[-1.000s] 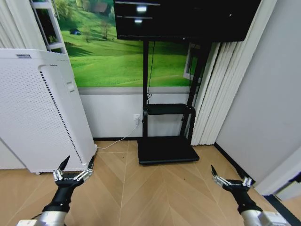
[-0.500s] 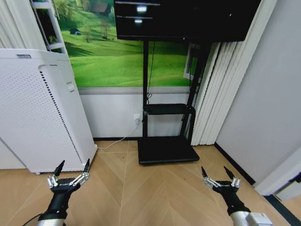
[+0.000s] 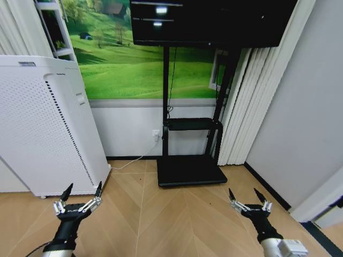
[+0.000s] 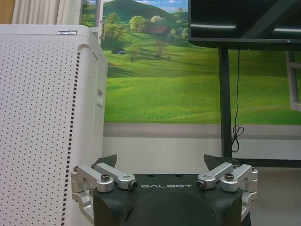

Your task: Pick up the trash bin and place the garbage on the floor into it.

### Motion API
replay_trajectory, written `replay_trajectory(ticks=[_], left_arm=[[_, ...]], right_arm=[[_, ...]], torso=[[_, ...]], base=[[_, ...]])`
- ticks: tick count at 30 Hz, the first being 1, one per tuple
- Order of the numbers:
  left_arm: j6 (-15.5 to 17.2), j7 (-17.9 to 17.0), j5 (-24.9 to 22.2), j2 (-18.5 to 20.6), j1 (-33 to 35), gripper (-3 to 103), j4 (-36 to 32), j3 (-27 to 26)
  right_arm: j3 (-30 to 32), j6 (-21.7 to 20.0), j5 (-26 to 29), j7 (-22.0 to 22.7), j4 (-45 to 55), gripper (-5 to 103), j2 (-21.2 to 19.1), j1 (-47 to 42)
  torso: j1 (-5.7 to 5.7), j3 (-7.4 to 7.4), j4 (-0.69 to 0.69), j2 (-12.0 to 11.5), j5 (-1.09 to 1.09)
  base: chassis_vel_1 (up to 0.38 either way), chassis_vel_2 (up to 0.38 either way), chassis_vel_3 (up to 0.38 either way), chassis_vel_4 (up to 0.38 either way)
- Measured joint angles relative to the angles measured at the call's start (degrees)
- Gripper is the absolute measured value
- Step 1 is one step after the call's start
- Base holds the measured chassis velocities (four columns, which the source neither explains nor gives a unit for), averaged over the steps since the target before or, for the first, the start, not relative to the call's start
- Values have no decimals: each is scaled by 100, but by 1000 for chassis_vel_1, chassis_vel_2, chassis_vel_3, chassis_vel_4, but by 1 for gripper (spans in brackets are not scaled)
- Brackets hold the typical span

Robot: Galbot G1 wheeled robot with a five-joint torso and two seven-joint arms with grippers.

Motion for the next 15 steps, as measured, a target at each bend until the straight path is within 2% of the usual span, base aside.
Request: replay_trajectory(ticks=[8, 15], left_arm=[[0, 0, -2, 3, -1, 100, 1, -2], [0, -1, -4, 4, -1, 100, 0, -2]], right_arm=[[2, 0, 4, 1, -3, 100, -3, 0], [4, 0, 7, 1, -5, 100, -3, 1]], torso=[[19, 32, 0, 51, 0], [25, 151, 0, 177, 0]], base=[[0, 0, 0, 0], [0, 0, 0, 0]])
